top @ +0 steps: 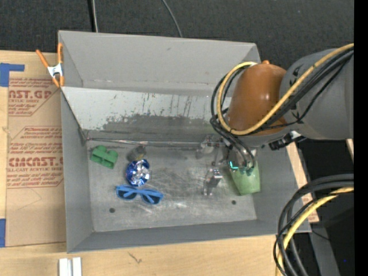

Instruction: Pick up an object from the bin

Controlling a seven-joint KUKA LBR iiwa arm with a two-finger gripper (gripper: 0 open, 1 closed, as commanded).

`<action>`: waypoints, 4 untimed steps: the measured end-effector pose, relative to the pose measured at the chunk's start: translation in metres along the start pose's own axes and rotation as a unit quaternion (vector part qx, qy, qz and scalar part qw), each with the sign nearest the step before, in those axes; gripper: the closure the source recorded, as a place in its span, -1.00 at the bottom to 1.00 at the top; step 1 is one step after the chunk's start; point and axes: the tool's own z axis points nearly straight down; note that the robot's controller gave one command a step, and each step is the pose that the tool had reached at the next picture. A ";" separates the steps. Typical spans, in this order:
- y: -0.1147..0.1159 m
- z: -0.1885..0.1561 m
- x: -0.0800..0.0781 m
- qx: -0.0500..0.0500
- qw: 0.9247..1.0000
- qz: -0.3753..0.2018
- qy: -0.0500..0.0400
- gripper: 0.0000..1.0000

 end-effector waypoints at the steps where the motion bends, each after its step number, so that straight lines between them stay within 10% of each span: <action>1: -0.052 0.065 -0.036 -0.001 0.986 0.168 -0.005 -1.00; 2: -0.041 0.038 -0.024 -0.001 0.962 0.274 -0.004 -1.00; 3: -0.121 0.036 -0.014 -0.003 0.951 0.309 -0.003 -1.00; 4: -0.126 0.052 -0.006 -0.013 0.932 0.363 -0.006 -1.00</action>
Offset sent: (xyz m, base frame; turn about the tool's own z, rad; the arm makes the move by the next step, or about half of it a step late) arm 0.0335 -0.0532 -0.0678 0.3382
